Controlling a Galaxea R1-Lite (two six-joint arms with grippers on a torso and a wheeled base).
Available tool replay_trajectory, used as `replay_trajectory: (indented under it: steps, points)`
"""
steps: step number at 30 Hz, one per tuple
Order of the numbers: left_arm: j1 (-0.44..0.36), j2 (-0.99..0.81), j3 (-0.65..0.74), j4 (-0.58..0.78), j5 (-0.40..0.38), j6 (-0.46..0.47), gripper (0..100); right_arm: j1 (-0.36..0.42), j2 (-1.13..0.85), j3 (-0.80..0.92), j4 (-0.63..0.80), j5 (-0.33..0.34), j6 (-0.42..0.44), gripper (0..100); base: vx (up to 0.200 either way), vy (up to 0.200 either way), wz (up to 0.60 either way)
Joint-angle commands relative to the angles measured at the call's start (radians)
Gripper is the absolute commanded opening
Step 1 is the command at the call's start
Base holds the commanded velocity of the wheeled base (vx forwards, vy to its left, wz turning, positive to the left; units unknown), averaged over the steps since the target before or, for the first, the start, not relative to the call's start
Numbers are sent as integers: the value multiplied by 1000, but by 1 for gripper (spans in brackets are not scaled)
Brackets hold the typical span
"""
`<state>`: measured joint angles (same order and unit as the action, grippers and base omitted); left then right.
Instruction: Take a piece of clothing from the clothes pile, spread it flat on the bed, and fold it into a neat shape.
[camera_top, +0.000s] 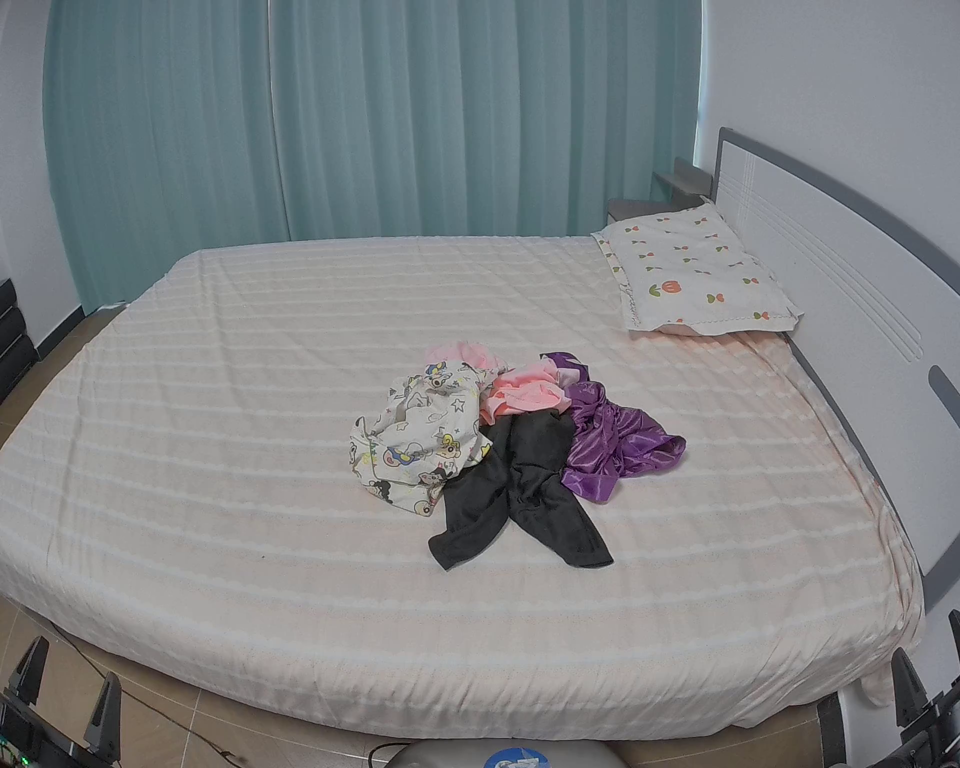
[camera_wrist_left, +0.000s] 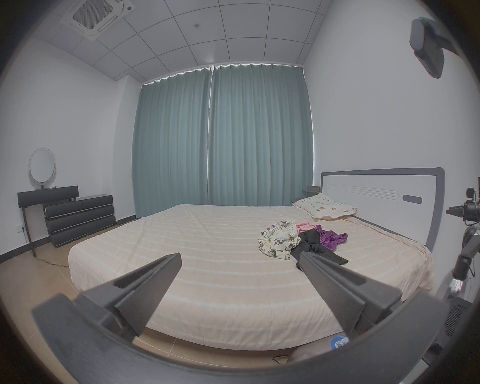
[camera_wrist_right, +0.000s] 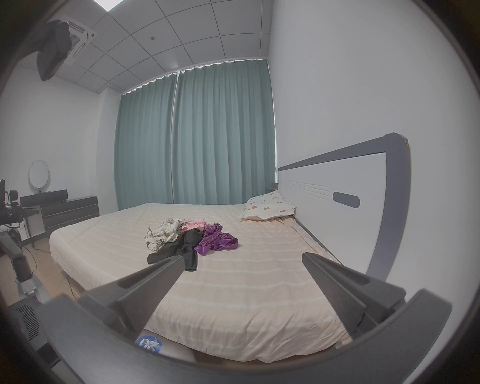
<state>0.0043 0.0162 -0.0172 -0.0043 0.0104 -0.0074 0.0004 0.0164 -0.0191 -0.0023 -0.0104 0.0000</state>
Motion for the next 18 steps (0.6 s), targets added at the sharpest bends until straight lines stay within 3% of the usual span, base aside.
replay_trajectory:
  steps: [1,3,4,6,8,10,13,18]
  points:
    - [0,-2,17,0,2,0,100,-2,80,-163,-15,6,15,100,0,0,0]
    - [0,-2,17,0,2,1,100,4,160,-260,-7,7,20,100,0,0,0]
    - [0,-2,17,0,2,1,100,12,300,-338,-4,29,15,100,0,0,0]
    - [0,-2,17,0,2,1,100,16,389,-346,-2,55,23,100,0,0,0]
    - [0,-2,17,0,2,1,100,15,586,-318,-30,98,106,100,0,0,0]
    - [0,-2,17,0,3,1,100,16,605,-318,-36,101,118,100,0,0,0]
    - [0,-4,17,0,3,7,100,105,869,-329,-146,133,167,100,0,0,0]
    - [0,-4,17,0,3,12,100,162,1136,-329,-265,136,195,100,0,0,0]
